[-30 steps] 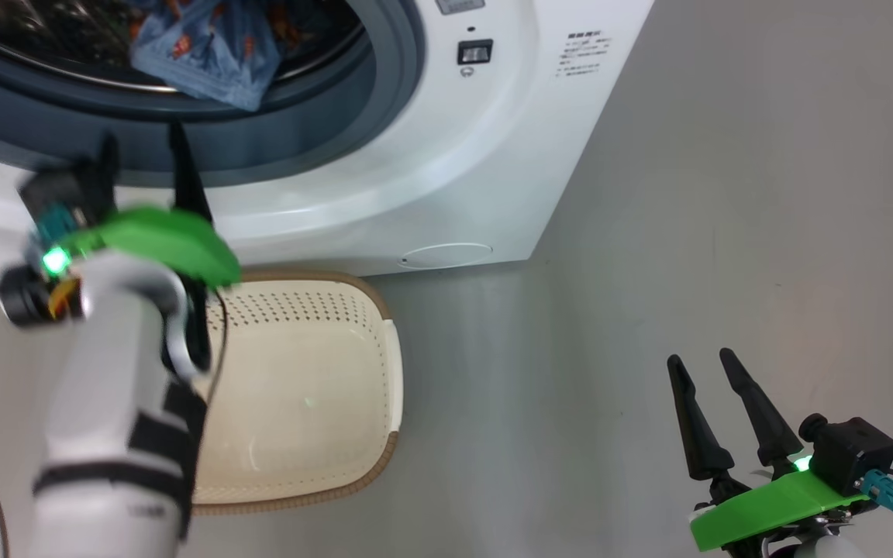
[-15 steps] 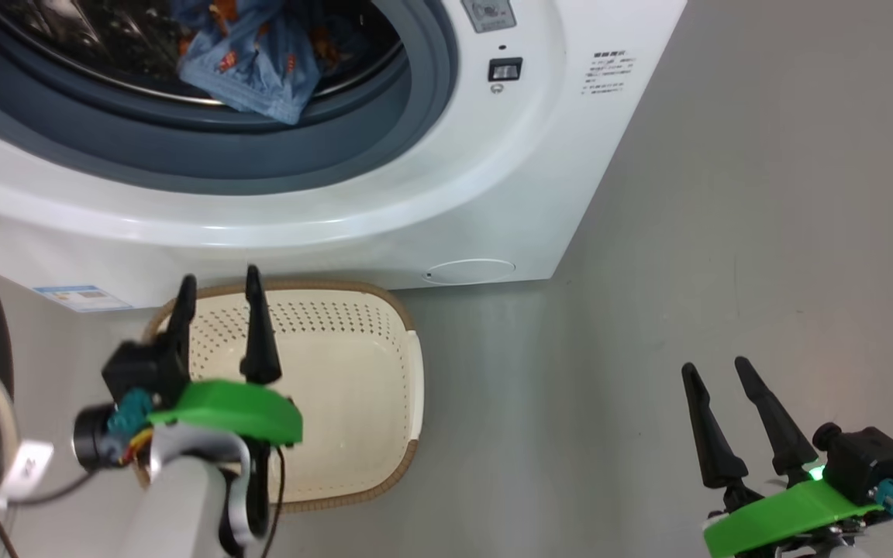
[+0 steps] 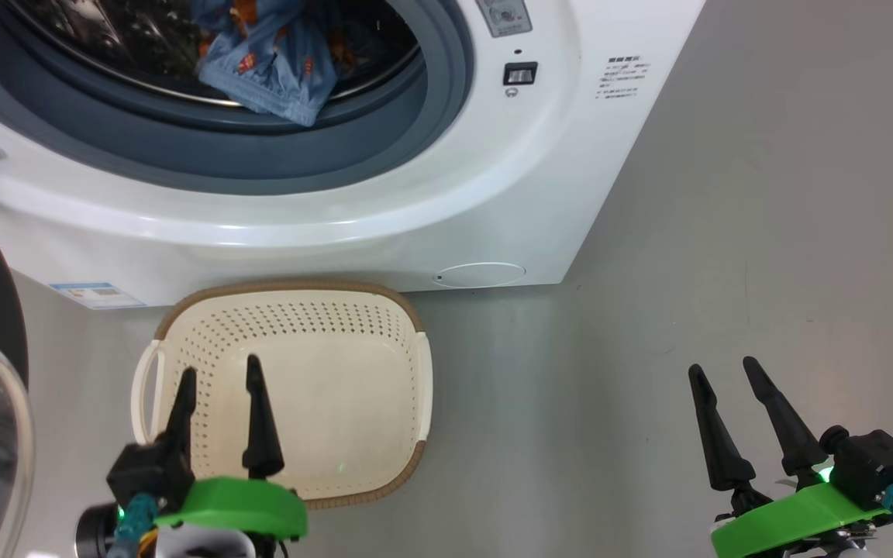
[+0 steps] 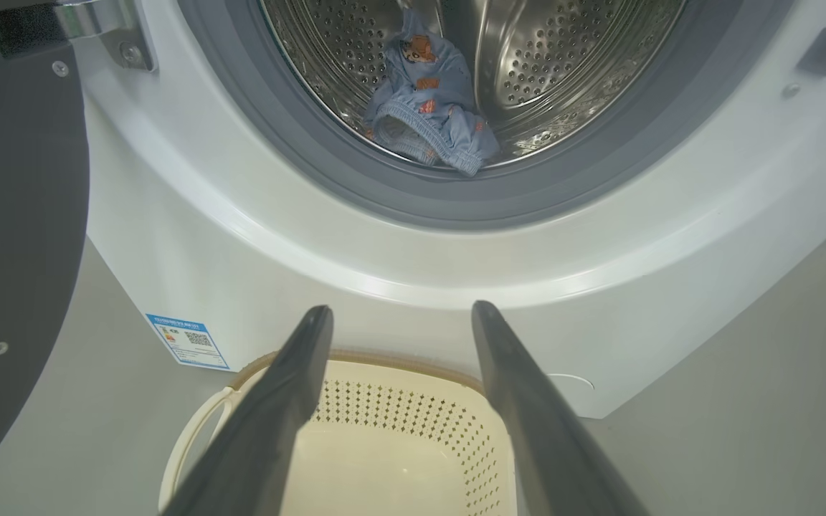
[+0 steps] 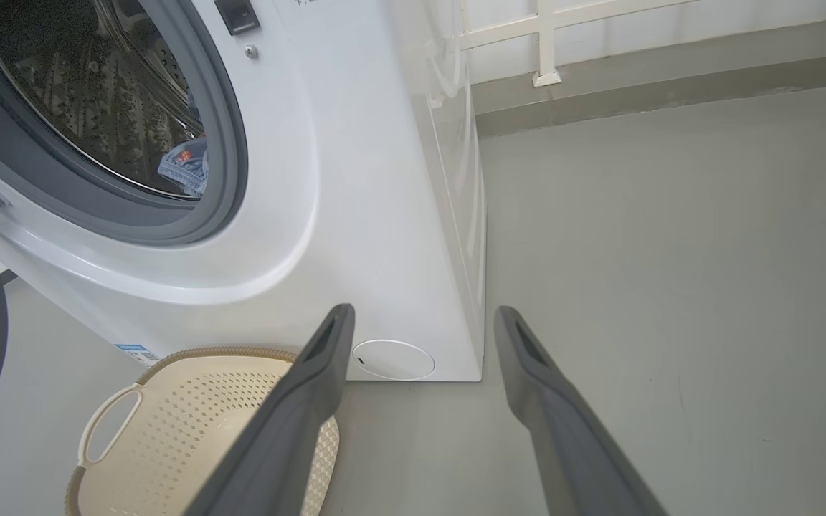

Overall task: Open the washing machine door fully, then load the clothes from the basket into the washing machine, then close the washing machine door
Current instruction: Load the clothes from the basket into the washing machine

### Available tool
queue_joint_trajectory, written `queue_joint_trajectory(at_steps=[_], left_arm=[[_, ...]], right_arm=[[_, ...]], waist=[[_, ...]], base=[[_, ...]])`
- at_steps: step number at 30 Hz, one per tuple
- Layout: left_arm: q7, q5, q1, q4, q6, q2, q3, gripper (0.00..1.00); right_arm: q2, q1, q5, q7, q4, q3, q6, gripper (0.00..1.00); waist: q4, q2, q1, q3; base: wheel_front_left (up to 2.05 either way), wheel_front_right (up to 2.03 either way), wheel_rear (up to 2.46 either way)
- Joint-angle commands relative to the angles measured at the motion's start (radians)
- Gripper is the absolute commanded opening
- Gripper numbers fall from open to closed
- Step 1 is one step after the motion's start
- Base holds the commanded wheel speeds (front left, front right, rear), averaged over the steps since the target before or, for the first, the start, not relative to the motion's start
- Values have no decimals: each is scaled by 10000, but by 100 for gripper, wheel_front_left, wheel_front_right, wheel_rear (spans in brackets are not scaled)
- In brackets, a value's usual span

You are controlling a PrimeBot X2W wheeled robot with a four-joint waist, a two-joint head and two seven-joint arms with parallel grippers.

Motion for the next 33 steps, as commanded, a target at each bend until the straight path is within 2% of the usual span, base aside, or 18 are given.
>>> queue_joint_trajectory(at_steps=[1, 15, 18, 26, 33], left_arm=[[-64, 5, 102, -299, 67, 166, 316, 100], [563, 227, 415, -1279, 358, 624, 269, 100], [801, 271, 142, -1330, 266, 732, 162, 100], [1453, 372, -1792, -630, -243, 1182, 23, 100], [2087, 206, -4487, 1036, -564, 1373, 234, 100]], right_arm=[[-103, 163, -92, -48, -261, 197, 16, 100], [-20, 188, -89, -48, -287, 225, 16, 100], [-15, 159, -87, -48, -281, 265, 16, 100], [75, -178, -14, -48, -236, 562, 16, 100], [148, -459, 95, -48, -127, 743, 16, 100]], waist=[[-23, -1, 0, 1], [-159, -1, 0, 102], [-217, -1, 0, 185], [-702, -1, 0, 646], [-1265, -1, 0, 1152]], base=[[0, 0, 0], [0, 0, 0], [0, 0, 0], [0, 0, 0], [0, 0, 0]])
